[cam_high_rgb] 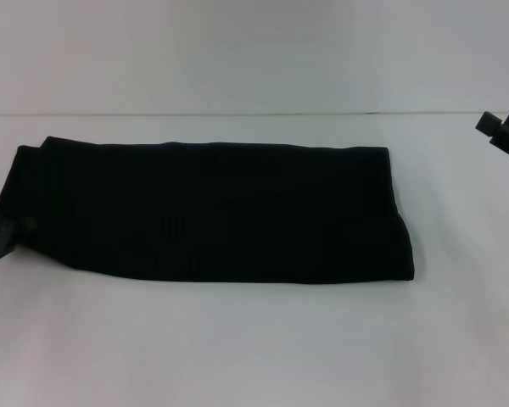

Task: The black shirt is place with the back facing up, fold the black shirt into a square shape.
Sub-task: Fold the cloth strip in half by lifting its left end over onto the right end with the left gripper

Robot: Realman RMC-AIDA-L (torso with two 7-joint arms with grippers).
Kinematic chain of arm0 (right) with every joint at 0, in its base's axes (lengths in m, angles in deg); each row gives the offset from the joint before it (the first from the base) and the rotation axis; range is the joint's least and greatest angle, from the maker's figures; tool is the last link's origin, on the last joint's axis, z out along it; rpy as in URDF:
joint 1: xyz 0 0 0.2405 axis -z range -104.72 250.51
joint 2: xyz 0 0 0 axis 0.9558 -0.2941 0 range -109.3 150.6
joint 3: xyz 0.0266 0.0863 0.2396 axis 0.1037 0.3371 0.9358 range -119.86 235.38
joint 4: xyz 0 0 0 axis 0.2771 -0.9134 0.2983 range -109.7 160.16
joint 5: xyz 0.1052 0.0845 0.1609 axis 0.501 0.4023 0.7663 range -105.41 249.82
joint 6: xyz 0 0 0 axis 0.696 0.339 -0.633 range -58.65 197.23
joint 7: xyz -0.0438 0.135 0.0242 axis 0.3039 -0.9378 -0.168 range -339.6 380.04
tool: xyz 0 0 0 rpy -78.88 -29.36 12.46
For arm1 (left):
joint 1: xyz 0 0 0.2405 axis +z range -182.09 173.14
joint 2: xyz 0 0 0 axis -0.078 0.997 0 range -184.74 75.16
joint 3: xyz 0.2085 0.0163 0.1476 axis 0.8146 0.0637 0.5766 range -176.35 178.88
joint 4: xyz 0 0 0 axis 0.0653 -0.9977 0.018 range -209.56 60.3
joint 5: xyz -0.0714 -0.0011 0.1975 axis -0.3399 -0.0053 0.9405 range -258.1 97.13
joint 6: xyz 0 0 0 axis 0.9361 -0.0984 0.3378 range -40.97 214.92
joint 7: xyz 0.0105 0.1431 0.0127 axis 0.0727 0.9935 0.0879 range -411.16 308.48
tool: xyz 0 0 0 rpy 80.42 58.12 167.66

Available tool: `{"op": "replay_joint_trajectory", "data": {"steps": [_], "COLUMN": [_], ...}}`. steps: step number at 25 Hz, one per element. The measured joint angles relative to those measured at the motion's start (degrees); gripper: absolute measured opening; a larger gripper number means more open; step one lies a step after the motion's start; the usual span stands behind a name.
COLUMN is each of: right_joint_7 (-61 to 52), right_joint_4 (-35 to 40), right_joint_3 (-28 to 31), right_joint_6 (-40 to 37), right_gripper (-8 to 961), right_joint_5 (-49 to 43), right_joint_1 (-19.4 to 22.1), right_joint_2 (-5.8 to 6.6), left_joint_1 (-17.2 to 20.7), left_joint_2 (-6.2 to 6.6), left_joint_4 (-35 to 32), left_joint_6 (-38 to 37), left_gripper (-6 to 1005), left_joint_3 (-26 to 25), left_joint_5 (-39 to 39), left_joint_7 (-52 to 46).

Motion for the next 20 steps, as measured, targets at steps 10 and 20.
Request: {"op": "replay_joint_trajectory", "data": {"steps": [10, 20], "right_joint_7": [-1.1, -1.5], "right_joint_4": [-0.2, -0.2], "right_joint_3": [0.0, 0.0], "right_joint_6": [-0.4, -0.2], "right_gripper": [747, 747], "right_joint_5": [0.1, 0.1], "right_joint_1": [-0.4, -1.0], "right_joint_2": [0.25, -0.08], "left_joint_1": [-9.8, -24.4], "left_joint_2": [-0.33, -7.69], "left_joint_4": [-0.9, -4.1], "left_joint_6": [-9.2, -10.6], "left_gripper": [68, 65], "left_joint_3": [2.0, 14.3], "left_joint_5": [-2.5, -3.2], "left_joint_7": [0.9, -0.8]}}
